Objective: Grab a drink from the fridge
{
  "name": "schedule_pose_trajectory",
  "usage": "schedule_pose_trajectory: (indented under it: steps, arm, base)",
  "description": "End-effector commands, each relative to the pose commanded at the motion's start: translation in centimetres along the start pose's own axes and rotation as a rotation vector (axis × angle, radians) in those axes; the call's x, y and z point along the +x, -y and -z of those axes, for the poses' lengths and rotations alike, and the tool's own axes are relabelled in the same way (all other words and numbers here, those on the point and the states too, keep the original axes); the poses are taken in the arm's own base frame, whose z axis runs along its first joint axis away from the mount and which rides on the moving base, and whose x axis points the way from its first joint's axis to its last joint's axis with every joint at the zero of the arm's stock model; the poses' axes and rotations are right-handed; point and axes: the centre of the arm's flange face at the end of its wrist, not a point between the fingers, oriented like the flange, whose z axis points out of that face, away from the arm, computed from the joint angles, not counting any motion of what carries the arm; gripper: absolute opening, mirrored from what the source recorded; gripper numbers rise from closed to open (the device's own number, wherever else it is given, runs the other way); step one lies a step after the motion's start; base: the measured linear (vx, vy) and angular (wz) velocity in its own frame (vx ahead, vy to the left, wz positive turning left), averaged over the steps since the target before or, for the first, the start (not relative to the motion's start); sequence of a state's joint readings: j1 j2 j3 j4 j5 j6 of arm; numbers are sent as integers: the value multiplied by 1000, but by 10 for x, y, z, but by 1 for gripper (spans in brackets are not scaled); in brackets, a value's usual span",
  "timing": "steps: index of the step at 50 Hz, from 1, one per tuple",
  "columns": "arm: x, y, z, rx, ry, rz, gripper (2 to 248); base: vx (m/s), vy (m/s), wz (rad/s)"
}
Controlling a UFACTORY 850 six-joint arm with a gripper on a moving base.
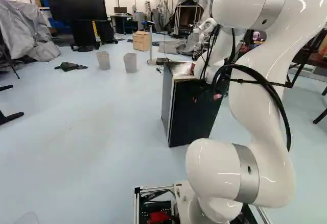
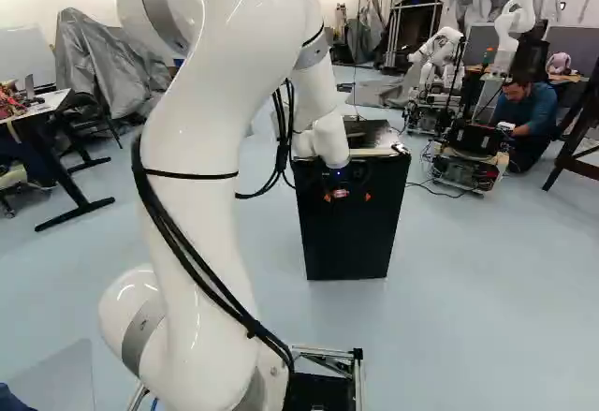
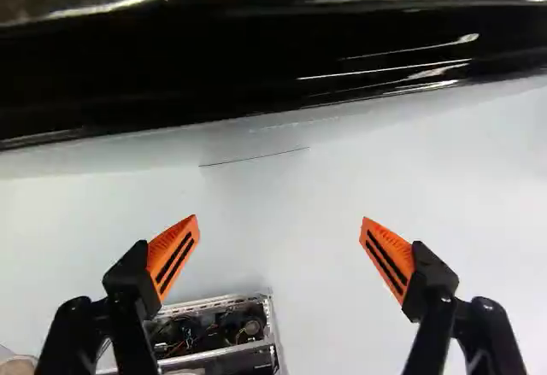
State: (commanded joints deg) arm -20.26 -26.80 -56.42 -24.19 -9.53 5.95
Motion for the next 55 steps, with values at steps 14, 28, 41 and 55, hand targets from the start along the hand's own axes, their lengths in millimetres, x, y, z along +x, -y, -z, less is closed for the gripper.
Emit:
schedule_pose_trajectory:
  steps: [14, 28, 41, 55]
  arm:
    - [2, 11, 2, 10, -27, 17, 247]
    - [4, 20, 4, 19, -54, 32, 247]
    - [7, 27, 5, 26, -74, 43, 247]
    - [10, 33, 6, 32, -92, 54, 247]
  base:
    - [0, 0, 0]
    - [0, 0, 0]
    - [0, 0, 0]
    - [0, 0, 0]
